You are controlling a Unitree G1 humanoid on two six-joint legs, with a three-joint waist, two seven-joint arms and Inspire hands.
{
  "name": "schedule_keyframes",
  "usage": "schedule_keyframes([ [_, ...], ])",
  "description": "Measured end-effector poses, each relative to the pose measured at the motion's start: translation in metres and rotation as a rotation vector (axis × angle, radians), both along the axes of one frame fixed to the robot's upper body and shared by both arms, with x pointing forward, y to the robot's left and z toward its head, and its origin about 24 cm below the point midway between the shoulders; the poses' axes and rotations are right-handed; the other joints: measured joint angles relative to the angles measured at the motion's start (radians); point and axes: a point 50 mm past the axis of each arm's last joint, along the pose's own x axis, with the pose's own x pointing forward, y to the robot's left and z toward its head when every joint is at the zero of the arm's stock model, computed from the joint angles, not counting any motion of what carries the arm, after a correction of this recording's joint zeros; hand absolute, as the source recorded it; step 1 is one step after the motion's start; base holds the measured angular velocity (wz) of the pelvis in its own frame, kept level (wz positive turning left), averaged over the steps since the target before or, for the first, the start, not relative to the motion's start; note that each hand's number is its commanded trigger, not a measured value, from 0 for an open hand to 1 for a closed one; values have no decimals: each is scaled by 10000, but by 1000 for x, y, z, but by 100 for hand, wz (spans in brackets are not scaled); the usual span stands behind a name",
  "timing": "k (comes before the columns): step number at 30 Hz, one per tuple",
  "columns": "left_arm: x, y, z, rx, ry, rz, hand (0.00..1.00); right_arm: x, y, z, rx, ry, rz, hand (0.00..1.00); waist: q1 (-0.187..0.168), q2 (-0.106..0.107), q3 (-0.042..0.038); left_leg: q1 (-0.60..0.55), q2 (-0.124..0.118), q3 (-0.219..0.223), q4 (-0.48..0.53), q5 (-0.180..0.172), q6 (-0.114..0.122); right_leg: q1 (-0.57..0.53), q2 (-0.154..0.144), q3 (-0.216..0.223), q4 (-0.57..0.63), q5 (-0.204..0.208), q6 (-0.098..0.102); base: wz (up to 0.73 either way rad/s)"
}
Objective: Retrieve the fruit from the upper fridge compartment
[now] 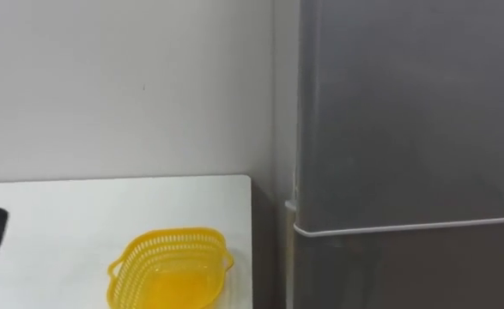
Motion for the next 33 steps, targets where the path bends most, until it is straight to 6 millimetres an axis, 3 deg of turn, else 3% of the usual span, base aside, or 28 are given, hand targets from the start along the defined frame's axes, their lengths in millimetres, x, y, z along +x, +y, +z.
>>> schedule_keyframes([
  [6,13,-27,13,579,-486,-2093,0,4,1,0,29,-60,104,0,-219,-76,-24,-104,-1,-31,5,1,1,-160,18,142,24,7,-3,-8],
  [8,18,-37,21,810,-806,-2843,0,4,1,-1,27,2,254,0,-438,-69,-28,-106,3,-48,7,1,1,-129,14,134,24,11,-2,5],
  [16,30,-73,19,1154,-560,-6060,0,7,2,-1,-45,93,648,0,-717,86,-109,-100,7,70,2,1,1,-142,14,151,17,12,-2,-2],
  [20,32,-77,19,604,-602,-7238,0,10,2,-1,-114,233,682,0,-755,160,-110,-95,19,92,2,1,1,-145,14,133,34,13,-5,0],
  [27,32,-81,16,324,-504,-8348,0,12,1,-1,-165,326,741,0,-713,115,-81,-107,38,352,4,1,0,-318,25,303,31,13,-10,-3],
  [33,32,-87,14,303,-454,-9442,0,10,1,-1,-116,395,733,0,-738,171,-120,-131,33,406,10,1,0,-360,26,380,72,13,-9,-4],
])
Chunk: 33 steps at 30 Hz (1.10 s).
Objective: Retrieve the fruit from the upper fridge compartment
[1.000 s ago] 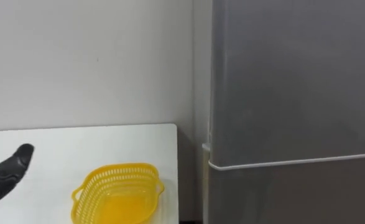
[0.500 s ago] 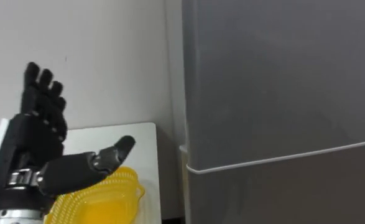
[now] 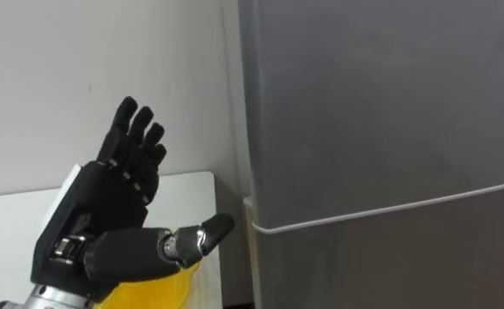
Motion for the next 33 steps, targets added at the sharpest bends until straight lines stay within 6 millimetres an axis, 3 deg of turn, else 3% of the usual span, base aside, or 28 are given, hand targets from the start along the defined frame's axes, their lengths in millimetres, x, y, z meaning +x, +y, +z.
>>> schedule_keyframes([
  [9,-1,-3,1,-455,-60,-956,0,1,-2,0,-337,-68,-12,0,-79,48,-23,-150,1,60,31,0,0,-139,-2,9,129,3,-1,-1],
  [21,-3,-12,0,-965,-54,-2000,0,5,-3,1,-525,-124,106,0,-188,21,9,-156,0,49,23,0,0,-144,1,29,115,3,-1,0],
  [33,-14,-31,19,-279,-1087,-3502,0,18,-5,2,-496,-261,165,0,-290,97,-49,-168,78,49,10,0,0,-94,-6,3,108,6,-4,0],
])
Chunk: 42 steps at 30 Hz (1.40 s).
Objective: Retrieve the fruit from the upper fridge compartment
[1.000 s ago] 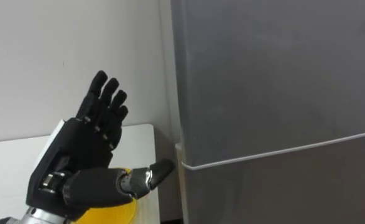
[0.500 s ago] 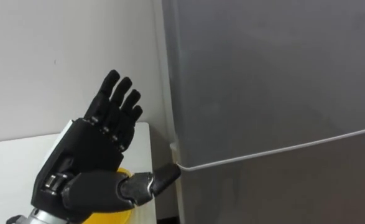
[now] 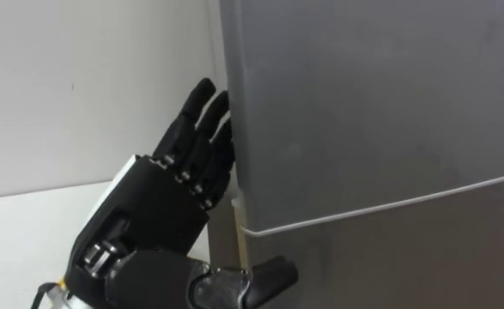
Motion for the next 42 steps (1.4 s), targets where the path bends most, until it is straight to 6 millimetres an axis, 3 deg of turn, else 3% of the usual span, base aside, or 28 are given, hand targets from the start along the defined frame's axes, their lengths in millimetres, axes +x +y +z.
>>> schedule_keyframes([
  [10,-1,0,0,456,-113,-269,0,4,-2,0,-83,-41,75,0,-14,-23,79,40,9,2,9,0,-1,120,-18,-85,-72,0,0,3],
  [13,-1,0,0,463,-134,-325,0,4,-2,0,-63,-75,341,0,-7,-2,69,43,17,45,17,0,-1,107,-16,-26,-156,22,9,0],
  [14,-1,-1,0,459,-145,-342,61,4,-1,0,-57,-62,406,0,-3,5,64,46,18,49,19,0,-1,106,-14,-26,-157,22,9,0],
  [15,-1,-1,0,454,-151,-346,96,4,-1,0,-49,-72,409,0,0,5,64,46,18,53,19,0,-1,103,-13,-25,-157,22,9,0],
  [16,-2,-1,0,449,-167,-358,100,4,-1,0,-32,-108,431,0,5,33,45,45,18,66,20,0,-1,105,-7,-25,-156,23,10,0],
  [23,0,6,2,309,-188,206,100,3,-1,0,-12,-117,535,0,54,8,54,32,9,137,15,0,-1,121,-2,-51,-157,27,15,0],
  [24,0,7,2,285,-203,249,75,3,-1,0,-14,-121,544,0,55,6,53,34,9,136,15,0,-1,123,-3,-50,-157,28,18,0],
  [25,0,7,3,242,-267,282,4,4,-1,0,-16,-136,550,0,50,1,49,39,8,136,14,0,-1,129,-4,-48,-156,31,21,0],
  [26,-1,6,3,218,-345,240,0,4,-1,0,-22,-149,552,0,42,-1,48,47,7,136,14,0,-1,136,-5,-39,-156,33,23,0],
  [35,-5,-13,-2,436,-404,-1242,0,5,-2,0,-101,-221,565,0,-13,-9,58,143,16,165,-9,-1,-2,191,-12,15,-154,36,22,-2],
  [42,-7,-17,-3,581,-389,-1651,0,3,-3,1,-43,-129,556,0,-71,17,40,141,26,252,6,-1,-2,115,-10,27,-158,41,4,0],
])
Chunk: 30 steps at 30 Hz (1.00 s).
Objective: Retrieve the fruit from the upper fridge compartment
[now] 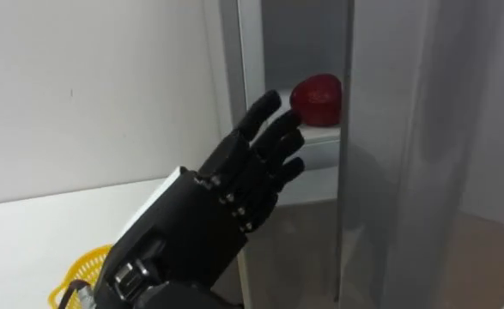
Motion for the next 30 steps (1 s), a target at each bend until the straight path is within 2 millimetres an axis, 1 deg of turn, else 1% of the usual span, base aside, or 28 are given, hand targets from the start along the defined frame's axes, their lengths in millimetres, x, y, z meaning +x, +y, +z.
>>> schedule_keyframes([
  [5,-2,-7,-2,137,-16,-575,0,1,-1,1,68,50,234,0,35,0,-16,14,10,58,0,0,0,-7,7,6,18,0,-1,0],
  [8,-4,-8,-3,328,-115,-843,0,3,-1,1,125,18,351,0,33,-26,-35,23,19,102,0,1,-1,-5,8,14,16,0,-2,-1],
  [12,-5,-8,-3,413,-197,-1015,0,6,-1,2,191,-101,346,0,-10,-49,-40,23,22,127,-2,1,-1,33,0,12,3,1,-1,0],
  [17,-5,-9,-3,445,-238,-1109,0,3,-2,1,51,-185,144,0,-62,-123,-35,29,37,129,-7,0,-1,53,-9,12,18,7,-5,0],
  [19,-6,-9,-3,480,-288,-1224,0,3,-2,2,-15,-225,148,0,-145,-160,-21,48,43,129,-8,0,-2,57,-4,25,17,9,-8,-2],
  [23,-6,-9,-2,488,-306,-1259,0,3,-2,2,-42,-233,156,0,-172,-160,-20,76,45,167,-9,0,-2,50,9,140,20,16,-18,-7],
  [30,-6,-21,3,602,-697,-1973,0,0,-1,1,15,-146,207,0,-205,-145,-9,70,41,223,-4,0,-2,-2,32,231,-17,20,-23,0],
])
